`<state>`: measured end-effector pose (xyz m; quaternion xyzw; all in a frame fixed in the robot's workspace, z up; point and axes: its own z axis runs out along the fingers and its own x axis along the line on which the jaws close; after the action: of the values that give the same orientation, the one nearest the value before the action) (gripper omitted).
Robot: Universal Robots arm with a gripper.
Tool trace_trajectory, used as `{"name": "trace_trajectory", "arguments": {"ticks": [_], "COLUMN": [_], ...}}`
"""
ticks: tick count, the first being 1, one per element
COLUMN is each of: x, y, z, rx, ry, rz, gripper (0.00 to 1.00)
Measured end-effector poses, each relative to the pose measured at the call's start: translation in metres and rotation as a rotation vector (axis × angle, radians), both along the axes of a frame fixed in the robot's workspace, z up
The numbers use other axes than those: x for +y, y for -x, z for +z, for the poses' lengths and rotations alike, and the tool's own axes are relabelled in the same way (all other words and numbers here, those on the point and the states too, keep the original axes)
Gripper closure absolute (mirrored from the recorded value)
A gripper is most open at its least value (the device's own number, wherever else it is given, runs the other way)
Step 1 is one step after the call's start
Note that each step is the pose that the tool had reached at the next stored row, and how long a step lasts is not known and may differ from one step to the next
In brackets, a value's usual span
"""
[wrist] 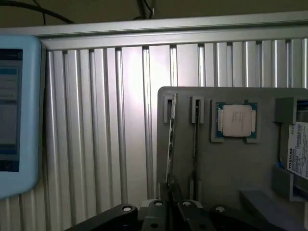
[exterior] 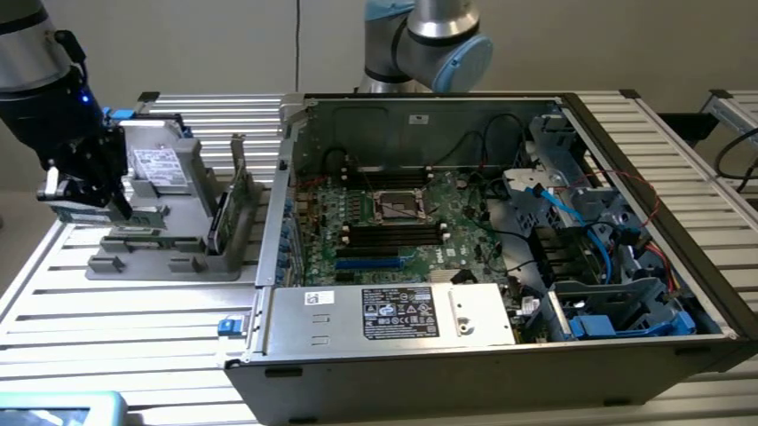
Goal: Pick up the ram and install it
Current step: 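Pick up the ram and move it above insertion slot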
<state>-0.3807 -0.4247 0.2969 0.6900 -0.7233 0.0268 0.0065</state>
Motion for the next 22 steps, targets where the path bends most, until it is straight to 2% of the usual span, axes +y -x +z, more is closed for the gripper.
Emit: {"name": "trace_trajectory", "arguments": {"ticks": [8, 13, 14, 18, 22], "x": [-0.0005, -0.0014, -0.0017, -0.0038, -0.0055], "y": [-0.002, -0.005, -0.006, -0.014, -0.023], "z": [0.0258, 0.0395, 0.0423, 0.0542, 0.0685], "rx": [0.0000, -0.0002, -0.0002, -0.0003, -0.0005], "ry": [0.0001, -0.0032, -0.0057, -0.0225, -0.0347], "rz": [0.019, 0.025, 0.025, 0.027, 0.028], "gripper": [0.86, 0.86, 0.86, 0.86, 0.86]}}
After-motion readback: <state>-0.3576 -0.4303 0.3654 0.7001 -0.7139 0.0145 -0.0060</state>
